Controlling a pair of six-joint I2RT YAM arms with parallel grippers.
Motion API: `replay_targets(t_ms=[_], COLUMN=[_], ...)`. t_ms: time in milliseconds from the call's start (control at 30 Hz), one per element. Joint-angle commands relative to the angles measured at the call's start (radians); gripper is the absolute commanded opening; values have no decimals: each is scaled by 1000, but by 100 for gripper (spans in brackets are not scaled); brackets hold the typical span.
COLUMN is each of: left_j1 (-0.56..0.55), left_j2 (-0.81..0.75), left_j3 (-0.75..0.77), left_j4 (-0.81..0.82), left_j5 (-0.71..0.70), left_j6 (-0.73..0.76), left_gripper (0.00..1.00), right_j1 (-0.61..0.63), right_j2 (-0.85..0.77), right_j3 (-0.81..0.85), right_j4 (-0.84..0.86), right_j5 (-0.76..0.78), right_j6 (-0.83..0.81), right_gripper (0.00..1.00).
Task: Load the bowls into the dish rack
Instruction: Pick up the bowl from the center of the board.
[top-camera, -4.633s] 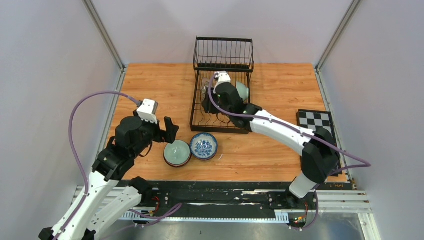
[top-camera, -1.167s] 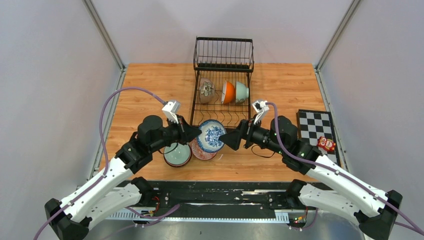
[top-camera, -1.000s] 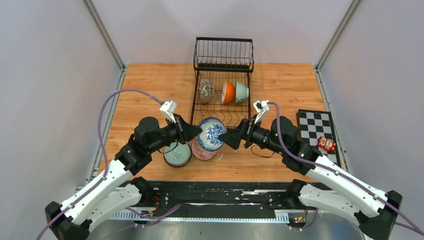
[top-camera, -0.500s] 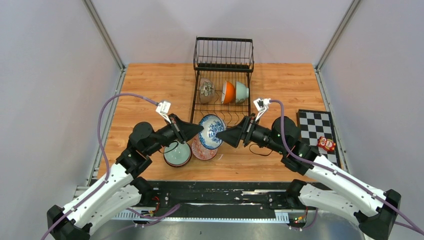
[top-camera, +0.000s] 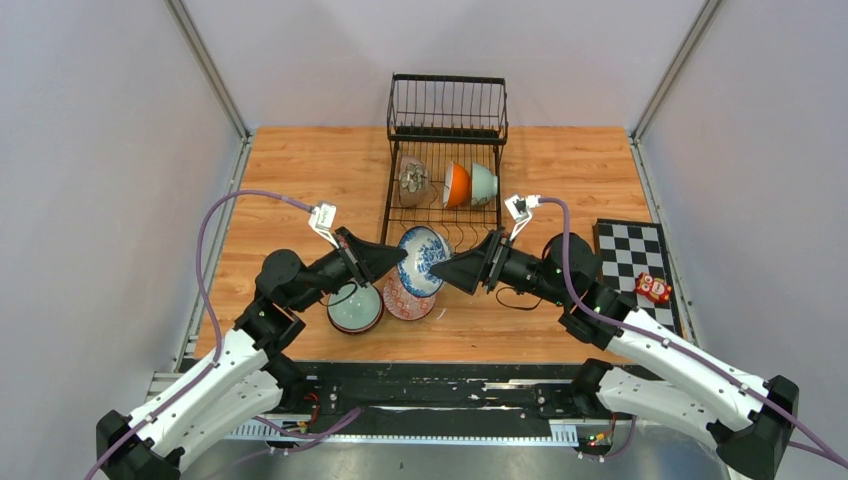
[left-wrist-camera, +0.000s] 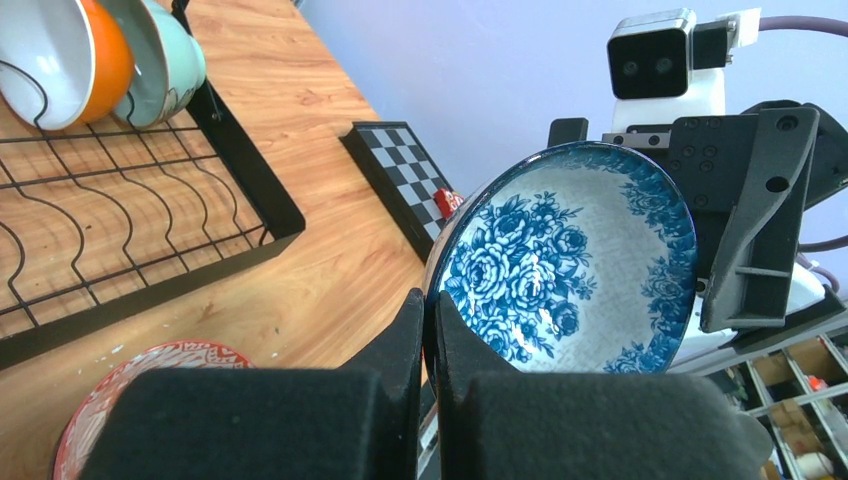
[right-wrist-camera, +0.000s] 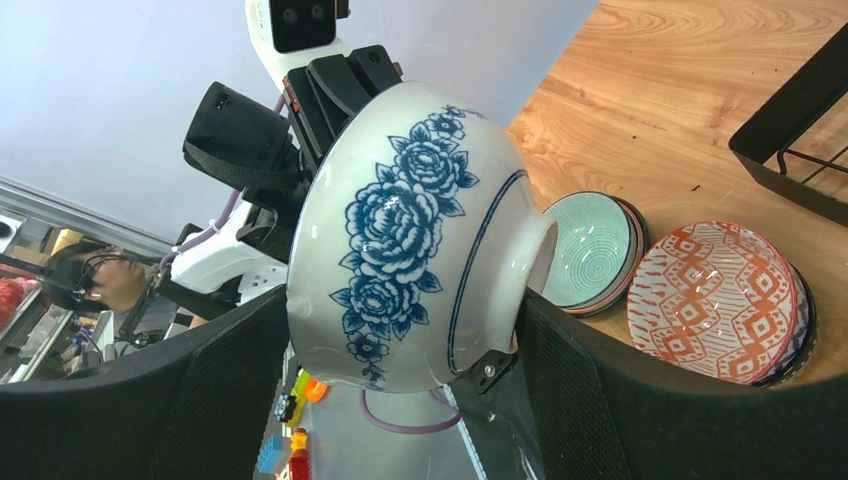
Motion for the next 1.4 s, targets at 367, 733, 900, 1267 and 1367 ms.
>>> replay_targets(t_ms=[367, 733, 900, 1267, 1367], left_j1=[6, 6, 6, 9, 15], left_j2=[-26, -10, -15, -52, -62], left_j3=[-3, 3, 10, 85, 138], left_j4=[93, 65, 28, -187, -307], left_j5=[10, -1, -21, -131, -183], left_j6=[-8, -11, 0, 96, 140], left_gripper=[0, 15, 45, 84, 87], right_j1=[14, 14, 13, 13, 13], right_j2=[-20, -32, -25, 7, 27], right_j3=[-15, 19, 49, 126, 151], right_j4=[53, 32, -3, -97, -131], right_j5=[2, 49, 66, 139, 184], right_j6=[12, -8, -35, -122, -165], right_gripper=[35, 3, 3, 3, 2])
